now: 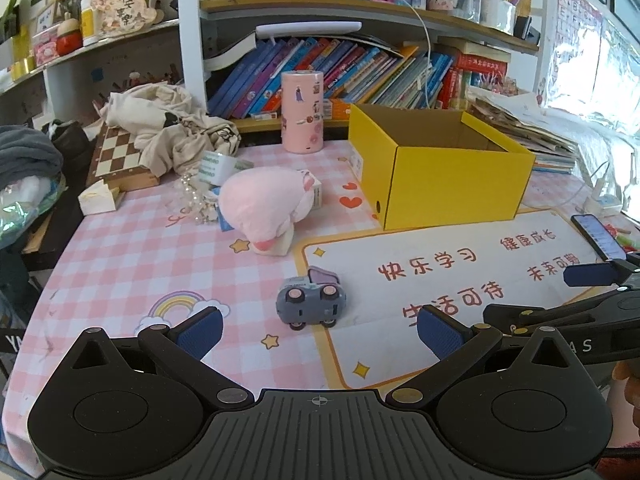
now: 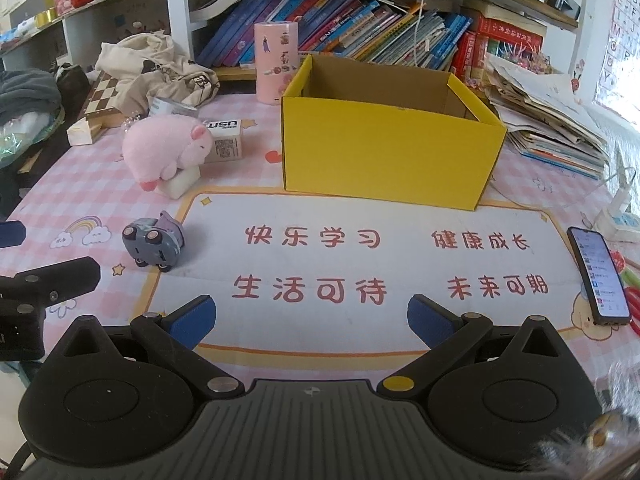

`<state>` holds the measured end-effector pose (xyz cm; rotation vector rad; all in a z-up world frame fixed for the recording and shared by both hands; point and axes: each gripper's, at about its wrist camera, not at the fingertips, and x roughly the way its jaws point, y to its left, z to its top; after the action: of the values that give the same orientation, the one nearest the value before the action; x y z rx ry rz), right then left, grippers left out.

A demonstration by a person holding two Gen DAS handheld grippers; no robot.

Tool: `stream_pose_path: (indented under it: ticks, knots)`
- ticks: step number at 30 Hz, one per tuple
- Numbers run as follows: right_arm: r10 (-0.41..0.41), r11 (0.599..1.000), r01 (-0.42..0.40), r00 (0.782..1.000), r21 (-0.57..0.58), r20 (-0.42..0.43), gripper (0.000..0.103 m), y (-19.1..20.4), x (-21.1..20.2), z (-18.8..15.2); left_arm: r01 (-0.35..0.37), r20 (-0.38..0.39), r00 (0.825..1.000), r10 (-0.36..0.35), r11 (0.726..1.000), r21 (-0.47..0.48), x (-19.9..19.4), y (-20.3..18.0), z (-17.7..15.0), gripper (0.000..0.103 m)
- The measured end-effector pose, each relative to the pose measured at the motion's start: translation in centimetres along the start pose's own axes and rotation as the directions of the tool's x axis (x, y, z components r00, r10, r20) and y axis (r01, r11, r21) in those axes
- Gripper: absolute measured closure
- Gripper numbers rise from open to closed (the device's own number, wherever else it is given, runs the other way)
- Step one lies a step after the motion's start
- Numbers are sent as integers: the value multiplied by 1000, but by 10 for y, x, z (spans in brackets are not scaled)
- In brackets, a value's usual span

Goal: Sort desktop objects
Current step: 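Move the right tool toward the grey toy truck while the left tool approaches the pink pig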

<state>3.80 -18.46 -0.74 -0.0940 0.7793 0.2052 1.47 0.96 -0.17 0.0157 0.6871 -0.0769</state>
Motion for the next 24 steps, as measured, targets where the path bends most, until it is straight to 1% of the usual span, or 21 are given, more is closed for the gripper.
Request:
stream_pose_path:
  ticks: [7,15,24]
  knots:
    - [0,1000,0,1000,-10,-2,0,3,2,3,32,14,999,-32,999,-3,-1,3,0,0]
    - [10,1000,-11,1000,-27,-11,0,10,4,4,-3,5,1000,3,1000,-16,-1,8,-2,0]
    - [47,997,-49,999,-64,-26,0,21,6,6,11,7,1000,-11,999,-36,-4,14,-3,0]
